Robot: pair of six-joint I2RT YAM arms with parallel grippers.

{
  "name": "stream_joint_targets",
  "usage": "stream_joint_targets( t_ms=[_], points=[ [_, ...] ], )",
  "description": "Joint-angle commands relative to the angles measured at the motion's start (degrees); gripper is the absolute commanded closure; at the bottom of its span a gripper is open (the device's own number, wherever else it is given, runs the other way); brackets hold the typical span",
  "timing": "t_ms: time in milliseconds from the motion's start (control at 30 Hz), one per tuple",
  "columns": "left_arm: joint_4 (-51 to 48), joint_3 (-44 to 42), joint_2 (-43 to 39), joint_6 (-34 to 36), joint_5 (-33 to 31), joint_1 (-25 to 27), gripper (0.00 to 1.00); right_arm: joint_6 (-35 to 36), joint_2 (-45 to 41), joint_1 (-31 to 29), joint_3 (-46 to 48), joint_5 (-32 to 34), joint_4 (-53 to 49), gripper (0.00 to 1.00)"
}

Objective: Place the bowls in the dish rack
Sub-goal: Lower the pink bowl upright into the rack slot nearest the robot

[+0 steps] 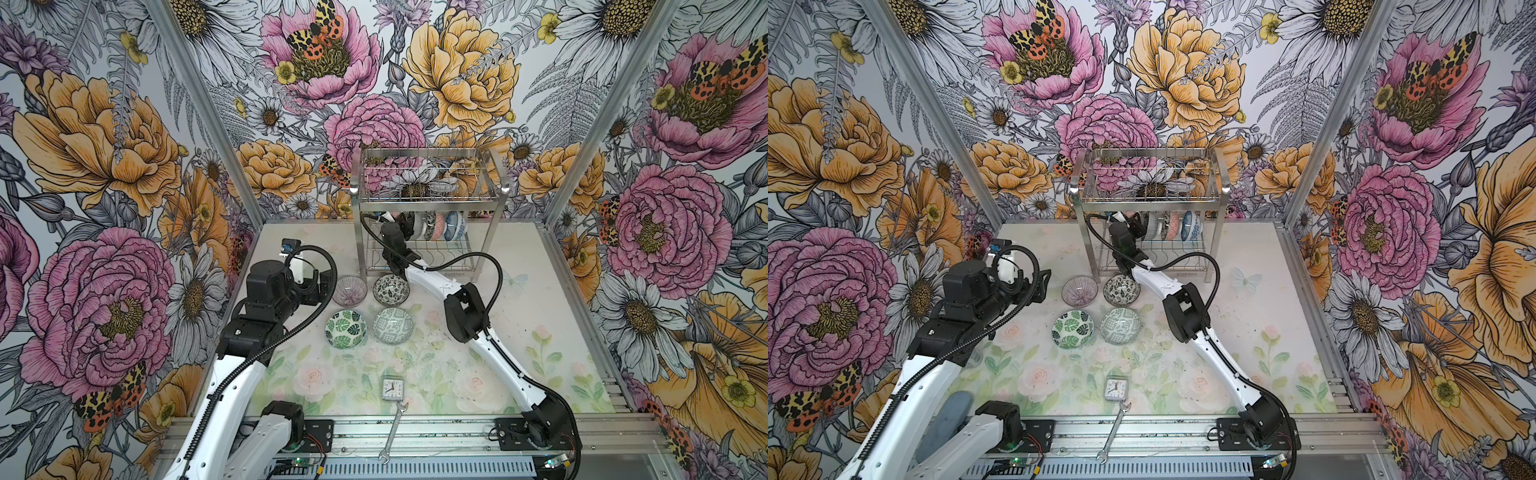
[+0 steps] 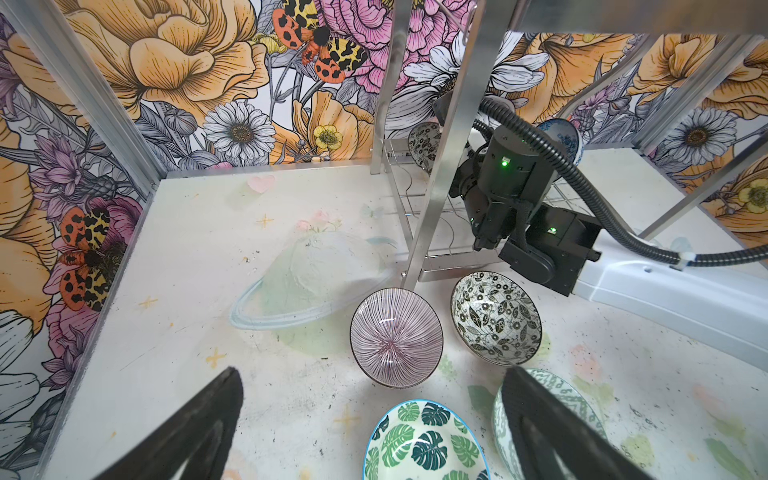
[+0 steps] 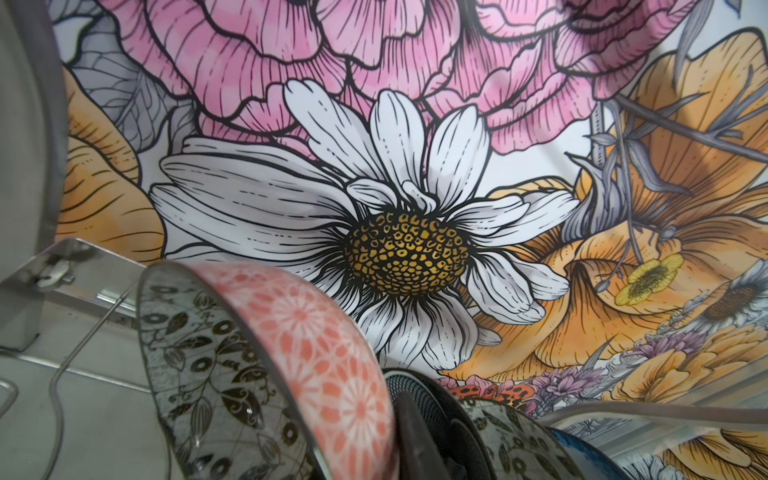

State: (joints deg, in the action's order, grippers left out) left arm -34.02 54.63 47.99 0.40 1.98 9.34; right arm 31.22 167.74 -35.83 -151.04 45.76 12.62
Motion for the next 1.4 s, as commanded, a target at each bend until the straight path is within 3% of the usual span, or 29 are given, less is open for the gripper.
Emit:
stream_joint_targets(
  t_ms=[0, 400, 1000, 1367],
  points=[
    [1.17, -0.75, -0.97, -0.15, -0.62, -0.24, 0.01, 0.99, -1.11, -0.99, -0.37, -1.38, -1.55, 0.81],
    [1.15, -0.85, -1.14, -0.10, -0.34, -0.20, 0.01, 0.43, -4.04, -1.70, 1.61, -1.02, -2.16, 0.76],
    [1.06, -0.75, -1.40, -0.14, -0.12, -0.20, 0.01, -2.36, -7.55, -1.70, 3.10, -1.28, -5.12, 0.60],
    [1.15, -0.92, -1.67, -0.20, 0.10, -0.20, 0.01, -5.84, -13.59, -1.97, 11.52, -1.99, -4.50, 0.52]
  ],
)
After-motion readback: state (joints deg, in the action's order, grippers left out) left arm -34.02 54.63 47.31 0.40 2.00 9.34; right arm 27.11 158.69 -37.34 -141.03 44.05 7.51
